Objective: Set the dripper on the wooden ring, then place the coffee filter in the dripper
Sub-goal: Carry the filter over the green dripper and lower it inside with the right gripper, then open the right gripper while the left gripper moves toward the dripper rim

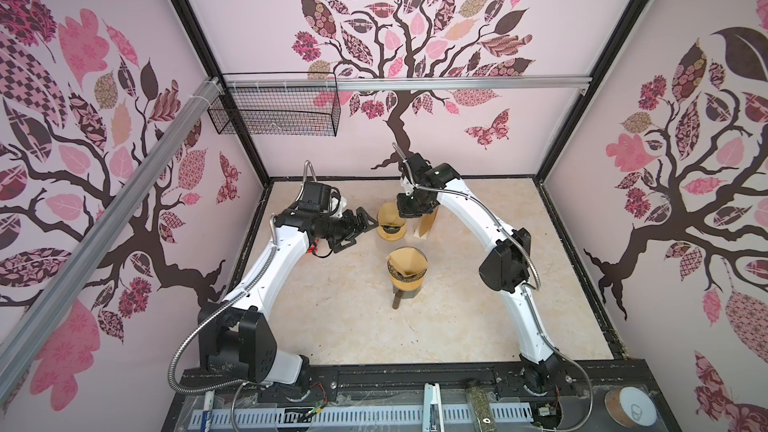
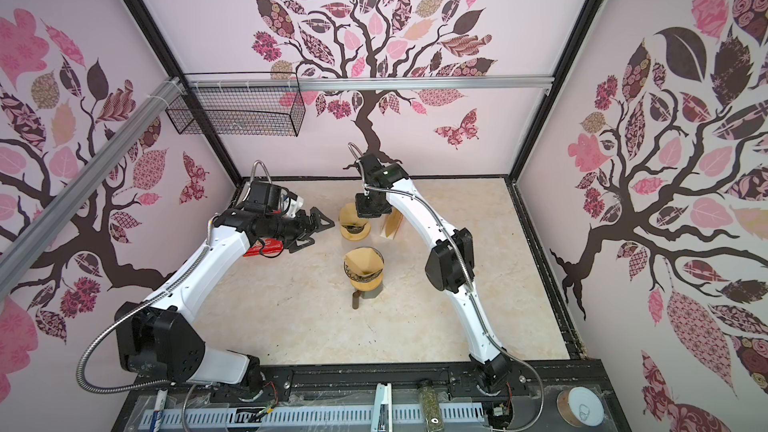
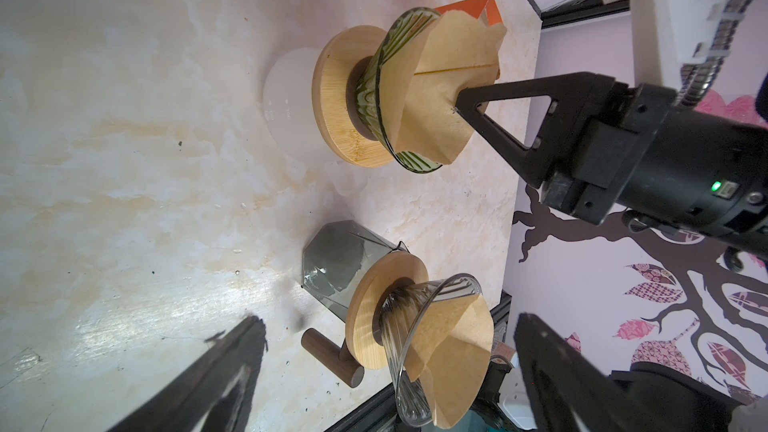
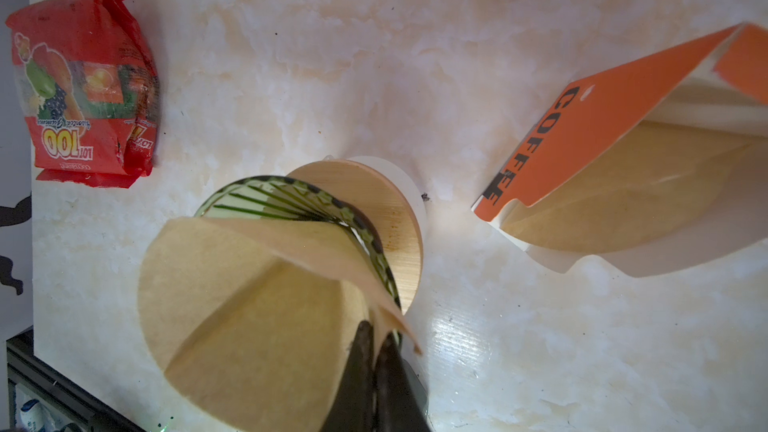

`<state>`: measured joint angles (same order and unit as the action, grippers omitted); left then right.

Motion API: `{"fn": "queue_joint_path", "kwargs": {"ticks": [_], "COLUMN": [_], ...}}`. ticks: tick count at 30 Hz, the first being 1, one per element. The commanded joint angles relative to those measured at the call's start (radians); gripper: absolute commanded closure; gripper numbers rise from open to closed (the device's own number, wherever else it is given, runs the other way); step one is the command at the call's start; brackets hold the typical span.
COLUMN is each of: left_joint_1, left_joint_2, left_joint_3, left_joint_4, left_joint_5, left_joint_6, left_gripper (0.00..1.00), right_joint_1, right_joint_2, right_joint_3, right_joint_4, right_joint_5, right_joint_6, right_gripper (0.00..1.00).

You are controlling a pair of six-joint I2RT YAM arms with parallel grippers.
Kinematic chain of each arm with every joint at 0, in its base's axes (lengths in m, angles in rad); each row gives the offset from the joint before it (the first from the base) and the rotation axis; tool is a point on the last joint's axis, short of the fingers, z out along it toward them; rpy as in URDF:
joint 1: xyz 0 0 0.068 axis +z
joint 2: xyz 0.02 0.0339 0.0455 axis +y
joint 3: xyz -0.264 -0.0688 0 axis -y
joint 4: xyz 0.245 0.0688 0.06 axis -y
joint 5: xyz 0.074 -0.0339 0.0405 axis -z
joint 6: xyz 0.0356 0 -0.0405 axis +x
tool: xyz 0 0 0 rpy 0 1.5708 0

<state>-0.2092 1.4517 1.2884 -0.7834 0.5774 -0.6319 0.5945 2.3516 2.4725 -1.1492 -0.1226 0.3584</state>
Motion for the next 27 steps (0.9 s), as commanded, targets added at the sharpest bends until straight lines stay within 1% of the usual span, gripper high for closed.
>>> {"fn": "queue_joint_path", "kwargs": {"ticks": [1, 7, 11, 17, 27], "left_joint_1": [-0.002, -0.001, 0.000, 0.000, 0.003], "left_joint_2": [-0.022, -0.026, -0.029, -0.035, -0.028], "left_joint_3": [0.007, 0.006, 0.003, 0.000, 0.033], "left_joint_4": [0.002, 0.001, 0.001, 0.005, -0.008], "left_joint_5": [-0.003, -0.007, -0.011, -0.016, -0.024], "left_joint_6": [0.006, 0.005, 0.004, 0.004, 0.012], "left_gripper": [0.03, 0.03, 0.03, 0.03, 0.03], "right_joint_1": [0.006, 0.006, 0.005, 0.005, -0.002], "right_joint_2": [0.047, 0.043, 0.043, 0.024, -0.008], "right_joint_3": [0.064, 0.068, 0.069, 0.074, 0.083], "right_joint_4": [-0.022, -0.021, -0.020, -0.021, -0.044], "right_joint_5": [0.025, 0.019, 0.018, 0.022, 0.018], "right_joint_6": [-0.011, -0.016, -0.017, -0.019, -0.023], "right_gripper": [0.90, 0.81, 0.78, 0.72, 0.64]}}
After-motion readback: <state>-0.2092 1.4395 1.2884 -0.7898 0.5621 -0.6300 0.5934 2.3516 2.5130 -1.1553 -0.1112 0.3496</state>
